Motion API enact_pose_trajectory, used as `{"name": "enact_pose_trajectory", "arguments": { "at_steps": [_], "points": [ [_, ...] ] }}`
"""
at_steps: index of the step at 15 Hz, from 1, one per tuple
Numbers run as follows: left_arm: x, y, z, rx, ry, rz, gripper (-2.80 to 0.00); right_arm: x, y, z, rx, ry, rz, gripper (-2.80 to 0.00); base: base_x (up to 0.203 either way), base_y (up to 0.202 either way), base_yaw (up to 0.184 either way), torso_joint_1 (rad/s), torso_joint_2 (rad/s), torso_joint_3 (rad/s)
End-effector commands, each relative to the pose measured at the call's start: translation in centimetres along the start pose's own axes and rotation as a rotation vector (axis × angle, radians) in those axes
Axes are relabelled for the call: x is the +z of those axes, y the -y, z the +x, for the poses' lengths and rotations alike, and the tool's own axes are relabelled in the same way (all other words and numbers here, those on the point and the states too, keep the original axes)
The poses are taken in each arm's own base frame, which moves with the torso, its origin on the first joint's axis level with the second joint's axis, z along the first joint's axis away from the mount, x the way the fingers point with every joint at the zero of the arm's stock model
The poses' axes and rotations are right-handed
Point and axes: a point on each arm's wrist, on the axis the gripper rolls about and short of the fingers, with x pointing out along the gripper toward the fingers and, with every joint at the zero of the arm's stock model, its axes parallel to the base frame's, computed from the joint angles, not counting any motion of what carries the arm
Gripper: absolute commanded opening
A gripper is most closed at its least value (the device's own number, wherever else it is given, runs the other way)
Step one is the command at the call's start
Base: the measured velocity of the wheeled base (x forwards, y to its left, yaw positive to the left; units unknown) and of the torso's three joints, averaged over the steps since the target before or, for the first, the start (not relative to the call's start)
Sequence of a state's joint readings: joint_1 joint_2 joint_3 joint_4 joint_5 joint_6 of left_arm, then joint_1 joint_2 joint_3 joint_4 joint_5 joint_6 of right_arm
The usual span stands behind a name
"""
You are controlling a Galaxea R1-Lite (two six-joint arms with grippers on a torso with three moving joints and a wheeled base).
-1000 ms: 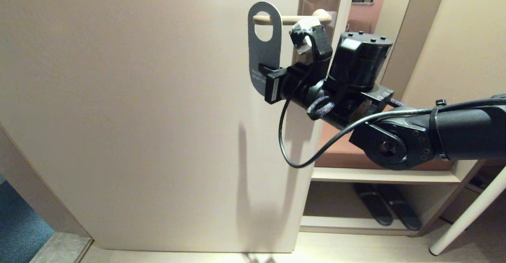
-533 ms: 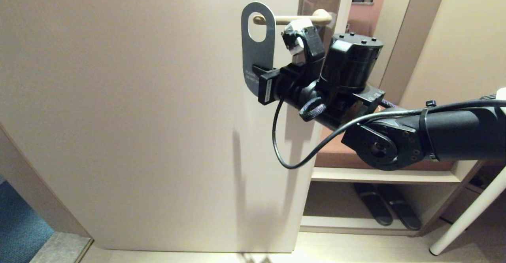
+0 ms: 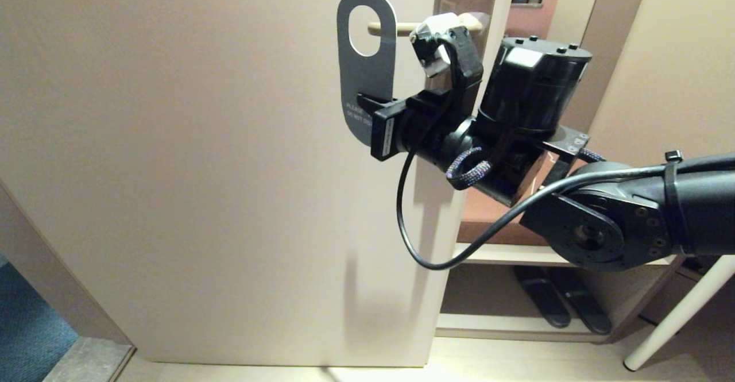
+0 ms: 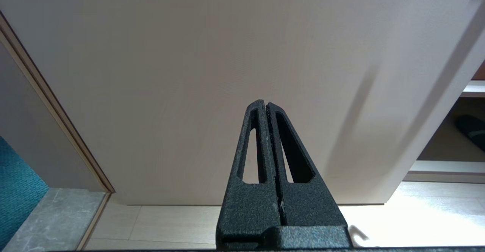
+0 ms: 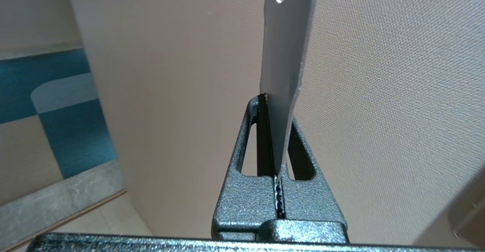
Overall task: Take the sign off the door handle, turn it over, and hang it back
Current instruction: Hand it to the other hand
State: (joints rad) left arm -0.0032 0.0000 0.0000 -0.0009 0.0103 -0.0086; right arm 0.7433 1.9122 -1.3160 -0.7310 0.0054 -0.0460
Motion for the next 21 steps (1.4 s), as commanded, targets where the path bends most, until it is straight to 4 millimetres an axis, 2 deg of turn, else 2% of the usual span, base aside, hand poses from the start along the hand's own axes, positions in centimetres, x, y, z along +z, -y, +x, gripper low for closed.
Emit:
{"name": "enact_pose_trajectory", "arguments": {
  "at_steps": [1, 7, 13, 16, 18, 21],
  "points": [
    [0.0, 0.0, 0.0, 0.001, 0.001, -0.001, -2.8, 1.3, -0.1, -1.1, 0.005, 0.023, -0.002, -2.8, 0.0, 0.0, 0.0, 0.0, 0.0, 0.0],
    [0.0, 0.0, 0.0, 0.001, 0.001, -0.001, -2.8, 2.8, -0.2, -3.4, 0.046, -0.048, 0.003, -2.8, 0.0, 0.0, 0.0, 0.0, 0.0, 0.0],
    [0.0, 0.0, 0.0, 0.001, 0.001, -0.001, -2.8, 3.2, -0.7, -4.8, 0.323, -0.149, 0.039, -2.8, 0.0, 0.0, 0.0, 0.0, 0.0, 0.0],
    [0.0, 0.0, 0.0, 0.001, 0.001, -0.001, -2.8, 3.5, -1.0, -4.7, 0.449, -0.144, 0.051, -2.8, 0.0, 0.0, 0.0, 0.0, 0.0, 0.0],
    [0.0, 0.0, 0.0, 0.001, 0.001, -0.001, -2.8, 3.9, -1.0, -3.9, 0.452, -0.126, 0.049, -2.8, 0.0, 0.0, 0.0, 0.0, 0.0, 0.0],
    [0.0, 0.0, 0.0, 0.001, 0.001, -0.001, -2.8, 3.6, -1.0, -3.8, 0.448, -0.144, 0.115, -2.8, 0.0, 0.0, 0.0, 0.0, 0.0, 0.0]
  ]
}}
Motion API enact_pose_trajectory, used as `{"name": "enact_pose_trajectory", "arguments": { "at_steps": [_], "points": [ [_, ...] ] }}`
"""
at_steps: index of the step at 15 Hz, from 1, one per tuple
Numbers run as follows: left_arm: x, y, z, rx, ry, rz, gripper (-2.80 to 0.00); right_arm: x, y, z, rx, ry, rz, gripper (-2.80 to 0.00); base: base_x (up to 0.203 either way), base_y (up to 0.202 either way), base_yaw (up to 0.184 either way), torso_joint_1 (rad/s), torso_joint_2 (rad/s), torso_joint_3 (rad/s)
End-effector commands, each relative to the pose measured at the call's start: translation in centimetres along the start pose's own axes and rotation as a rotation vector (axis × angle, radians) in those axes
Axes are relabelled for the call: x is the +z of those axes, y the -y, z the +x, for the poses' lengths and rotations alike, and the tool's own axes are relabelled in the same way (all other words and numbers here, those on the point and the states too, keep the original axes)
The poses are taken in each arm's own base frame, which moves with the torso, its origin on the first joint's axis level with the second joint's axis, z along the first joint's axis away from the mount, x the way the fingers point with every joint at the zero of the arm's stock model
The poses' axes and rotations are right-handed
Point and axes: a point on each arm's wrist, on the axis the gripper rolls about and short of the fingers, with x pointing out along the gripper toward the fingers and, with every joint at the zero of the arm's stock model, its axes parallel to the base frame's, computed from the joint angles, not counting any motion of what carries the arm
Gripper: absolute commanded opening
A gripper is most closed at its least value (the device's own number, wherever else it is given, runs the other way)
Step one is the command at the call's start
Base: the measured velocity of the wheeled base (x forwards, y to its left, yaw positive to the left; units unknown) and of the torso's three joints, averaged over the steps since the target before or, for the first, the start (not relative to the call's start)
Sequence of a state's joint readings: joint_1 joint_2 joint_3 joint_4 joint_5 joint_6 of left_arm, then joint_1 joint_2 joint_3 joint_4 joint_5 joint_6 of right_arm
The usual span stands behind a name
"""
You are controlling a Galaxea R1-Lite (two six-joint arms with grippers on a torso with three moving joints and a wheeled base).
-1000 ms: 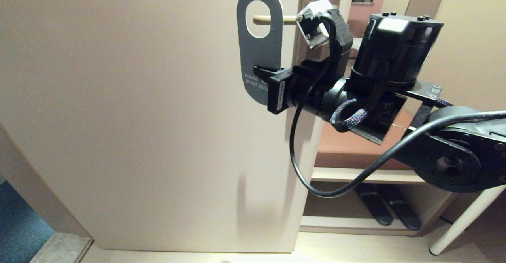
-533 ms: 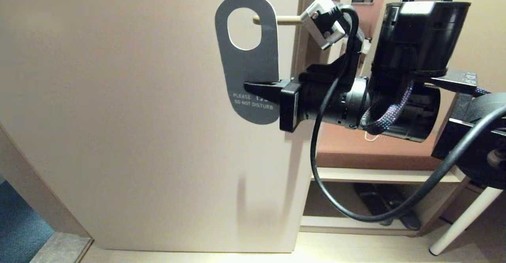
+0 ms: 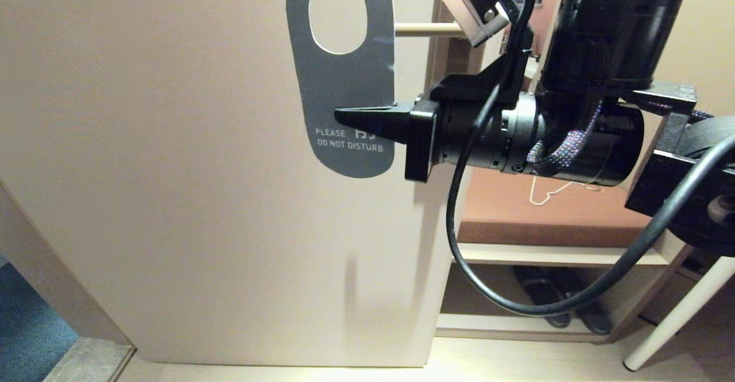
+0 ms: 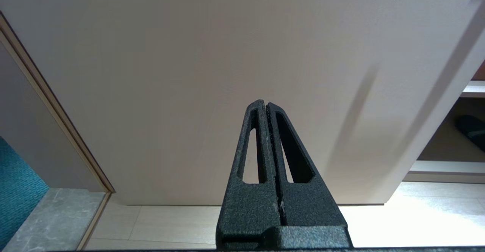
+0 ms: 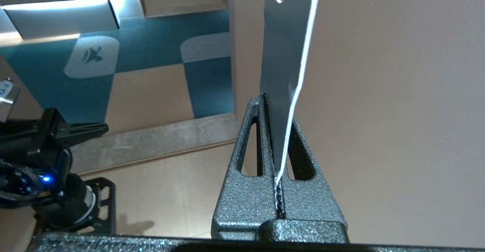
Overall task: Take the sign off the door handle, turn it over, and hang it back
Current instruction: Hand it to the other hand
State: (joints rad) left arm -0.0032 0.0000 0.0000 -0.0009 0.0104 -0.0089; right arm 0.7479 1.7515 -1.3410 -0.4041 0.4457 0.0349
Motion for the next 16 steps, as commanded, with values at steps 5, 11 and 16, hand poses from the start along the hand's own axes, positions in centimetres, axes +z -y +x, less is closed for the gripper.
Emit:
{"name": "enact_pose_trajectory", "arguments": {
  "at_steps": [5, 11, 16],
  "points": [
    [0.0, 0.0, 0.0, -0.002, -0.001, 0.01, -2.8, -2.6, 0.0, -0.1, 0.01, -0.079, 0.039, -2.8, 0.0, 0.0, 0.0, 0.0, 0.0, 0.0],
    [0.3, 0.1, 0.0, -0.035, 0.029, 0.118, -2.8, -6.0, -0.4, -0.8, 0.073, -0.149, 0.029, -2.8, 0.0, 0.0, 0.0, 0.0, 0.0, 0.0],
    [3.6, 0.3, -0.3, -0.112, 0.112, 0.137, -2.8, -6.5, -0.5, -0.9, 0.076, -0.164, 0.034, -2.8, 0.0, 0.0, 0.0, 0.0, 0.0, 0.0]
  ]
}}
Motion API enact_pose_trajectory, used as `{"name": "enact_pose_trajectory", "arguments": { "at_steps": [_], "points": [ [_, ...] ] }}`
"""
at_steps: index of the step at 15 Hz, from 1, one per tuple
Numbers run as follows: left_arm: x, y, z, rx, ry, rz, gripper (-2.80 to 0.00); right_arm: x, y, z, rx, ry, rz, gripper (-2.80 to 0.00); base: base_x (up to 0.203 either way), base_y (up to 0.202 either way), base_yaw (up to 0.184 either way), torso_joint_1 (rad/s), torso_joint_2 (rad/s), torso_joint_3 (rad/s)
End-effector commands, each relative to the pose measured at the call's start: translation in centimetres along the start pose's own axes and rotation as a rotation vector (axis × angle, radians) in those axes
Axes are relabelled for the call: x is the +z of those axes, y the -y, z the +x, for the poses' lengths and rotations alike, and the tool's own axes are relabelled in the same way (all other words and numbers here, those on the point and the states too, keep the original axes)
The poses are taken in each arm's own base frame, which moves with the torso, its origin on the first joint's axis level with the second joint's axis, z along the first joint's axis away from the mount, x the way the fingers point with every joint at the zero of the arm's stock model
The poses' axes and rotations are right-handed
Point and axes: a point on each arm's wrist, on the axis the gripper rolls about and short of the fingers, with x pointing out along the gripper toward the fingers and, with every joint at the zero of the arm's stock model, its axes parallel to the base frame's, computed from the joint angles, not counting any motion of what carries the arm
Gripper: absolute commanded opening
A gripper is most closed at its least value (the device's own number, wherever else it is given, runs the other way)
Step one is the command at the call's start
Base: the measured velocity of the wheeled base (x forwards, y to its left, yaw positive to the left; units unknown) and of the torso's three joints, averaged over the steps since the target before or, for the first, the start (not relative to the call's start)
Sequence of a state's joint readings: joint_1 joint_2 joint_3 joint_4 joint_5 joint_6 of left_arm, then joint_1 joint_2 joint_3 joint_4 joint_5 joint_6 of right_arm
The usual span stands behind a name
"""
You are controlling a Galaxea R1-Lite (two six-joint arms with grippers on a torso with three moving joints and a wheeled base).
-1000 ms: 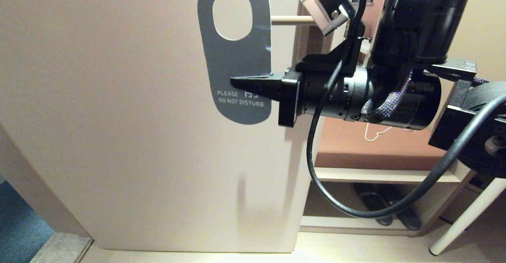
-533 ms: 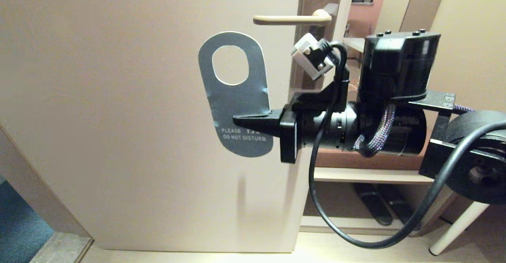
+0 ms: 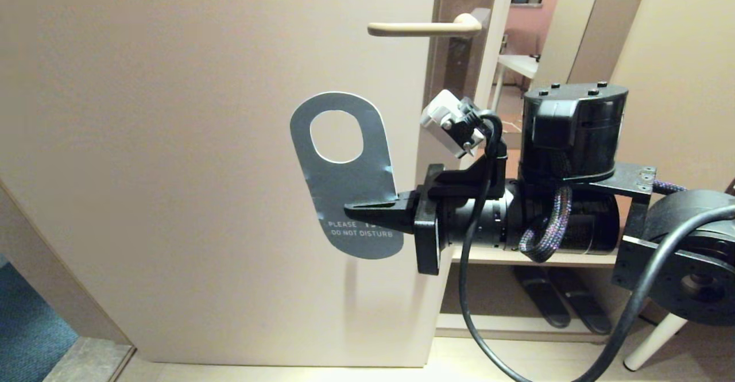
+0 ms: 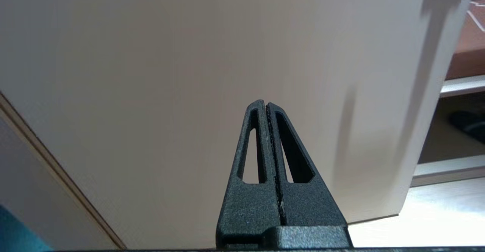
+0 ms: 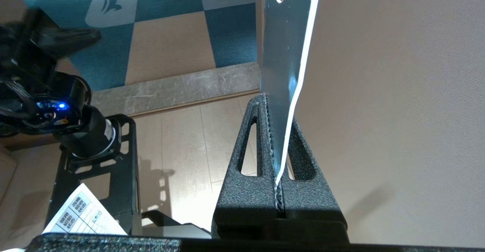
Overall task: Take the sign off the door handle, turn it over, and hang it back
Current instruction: Hand it to the other hand
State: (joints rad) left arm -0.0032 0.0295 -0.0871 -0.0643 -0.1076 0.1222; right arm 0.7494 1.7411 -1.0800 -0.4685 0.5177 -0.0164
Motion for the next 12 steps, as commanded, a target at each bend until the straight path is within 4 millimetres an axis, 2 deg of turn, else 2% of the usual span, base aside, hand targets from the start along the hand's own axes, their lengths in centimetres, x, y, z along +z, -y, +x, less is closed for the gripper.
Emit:
{"name": "enact_pose_trajectory", "arguments": {
  "at_steps": [1, 4, 6, 10, 12],
  "points": [
    [1.5, -0.2, 0.6, -0.01, -0.025, -0.004, -2.8, 0.1, 0.0, 0.0, 0.005, 0.004, -0.001, -2.8, 0.0, 0.0, 0.0, 0.0, 0.0, 0.0],
    [4.9, -0.8, 2.5, -0.103, -0.067, -0.048, -2.8, 0.3, 0.0, 0.1, 0.011, 0.01, -0.005, -2.8, 0.0, 0.0, 0.0, 0.0, 0.0, 0.0],
    [6.5, -1.1, 3.7, -0.256, -0.079, -0.114, -2.8, 0.4, -0.1, 0.1, 0.043, 0.016, -0.008, -2.8, 0.0, 0.0, 0.0, 0.0, 0.0, 0.0],
    [6.9, -0.5, 5.0, -0.587, -0.137, -0.182, -2.8, 0.8, -0.1, 0.1, 0.049, 0.026, -0.015, -2.8, 0.0, 0.0, 0.0, 0.0, 0.0, 0.0],
    [6.8, 0.3, 6.1, -0.68, -0.222, -0.235, -2.8, 1.1, -0.1, 0.1, 0.047, 0.034, -0.021, -2.8, 0.0, 0.0, 0.0, 0.0, 0.0, 0.0]
  ]
}}
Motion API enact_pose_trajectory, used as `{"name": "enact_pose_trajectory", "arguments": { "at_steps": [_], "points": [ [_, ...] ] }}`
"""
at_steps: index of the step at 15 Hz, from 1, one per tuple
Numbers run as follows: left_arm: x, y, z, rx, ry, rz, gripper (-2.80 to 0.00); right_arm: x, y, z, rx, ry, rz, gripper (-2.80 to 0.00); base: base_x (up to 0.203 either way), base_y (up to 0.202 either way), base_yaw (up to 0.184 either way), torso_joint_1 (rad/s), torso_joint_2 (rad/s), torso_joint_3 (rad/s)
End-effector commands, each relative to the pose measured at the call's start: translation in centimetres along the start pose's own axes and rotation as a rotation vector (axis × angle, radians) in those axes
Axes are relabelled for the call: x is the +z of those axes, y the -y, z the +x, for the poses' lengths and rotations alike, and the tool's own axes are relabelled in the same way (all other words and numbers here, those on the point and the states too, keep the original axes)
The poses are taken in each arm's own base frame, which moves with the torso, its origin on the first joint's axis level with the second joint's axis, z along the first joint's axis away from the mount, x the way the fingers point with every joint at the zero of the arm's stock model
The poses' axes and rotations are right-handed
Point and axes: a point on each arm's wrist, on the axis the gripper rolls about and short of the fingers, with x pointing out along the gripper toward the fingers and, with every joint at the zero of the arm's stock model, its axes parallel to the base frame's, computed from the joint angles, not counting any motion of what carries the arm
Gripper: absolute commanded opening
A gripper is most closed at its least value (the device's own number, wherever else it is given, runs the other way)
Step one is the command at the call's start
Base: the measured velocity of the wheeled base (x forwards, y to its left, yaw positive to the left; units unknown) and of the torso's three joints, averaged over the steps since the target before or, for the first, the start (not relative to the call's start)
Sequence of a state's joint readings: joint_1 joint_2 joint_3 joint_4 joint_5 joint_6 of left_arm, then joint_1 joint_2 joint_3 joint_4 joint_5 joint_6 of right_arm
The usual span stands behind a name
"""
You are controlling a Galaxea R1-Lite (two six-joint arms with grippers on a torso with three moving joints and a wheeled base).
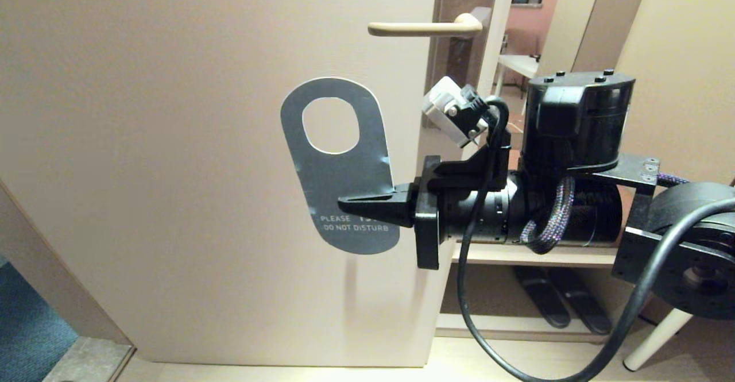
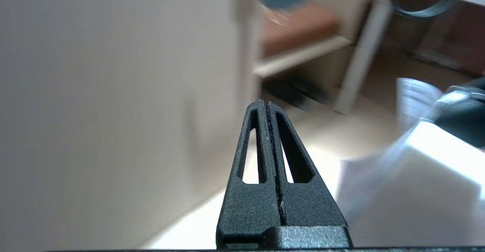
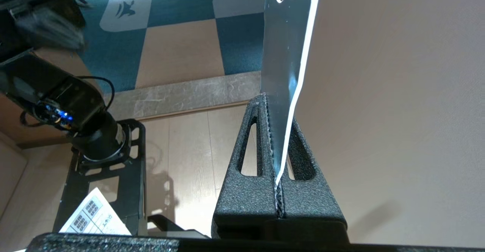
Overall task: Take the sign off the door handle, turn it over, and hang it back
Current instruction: Hand it to the other hand
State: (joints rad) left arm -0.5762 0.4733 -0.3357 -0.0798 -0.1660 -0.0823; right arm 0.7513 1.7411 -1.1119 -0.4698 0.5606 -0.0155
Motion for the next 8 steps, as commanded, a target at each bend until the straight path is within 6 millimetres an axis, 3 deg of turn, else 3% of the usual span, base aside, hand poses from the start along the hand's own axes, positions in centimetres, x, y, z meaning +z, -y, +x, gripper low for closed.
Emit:
{"name": "enact_pose_trajectory", "arguments": {
  "at_steps": [1, 4, 8],
  "points": [
    [0.1, 0.0, 1.6, -0.055, -0.086, -0.075, -2.8, 0.2, 0.0, 0.0, 0.004, 0.007, -0.004, -2.8, 0.0, 0.0, 0.0, 0.0, 0.0, 0.0],
    [0.9, 0.1, 2.8, -0.102, -0.065, -0.233, -2.8, 0.7, -0.3, 0.3, 0.017, 0.022, -0.014, -2.8, 0.0, 0.0, 0.0, 0.0, 0.0, 0.0],
    [1.2, 0.1, 5.1, -0.107, -0.093, -0.287, -2.8, 0.9, -0.6, 0.5, 0.118, 0.027, -0.015, -2.8, 0.0, 0.0, 0.0, 0.0, 0.0, 0.0]
  ]
}}
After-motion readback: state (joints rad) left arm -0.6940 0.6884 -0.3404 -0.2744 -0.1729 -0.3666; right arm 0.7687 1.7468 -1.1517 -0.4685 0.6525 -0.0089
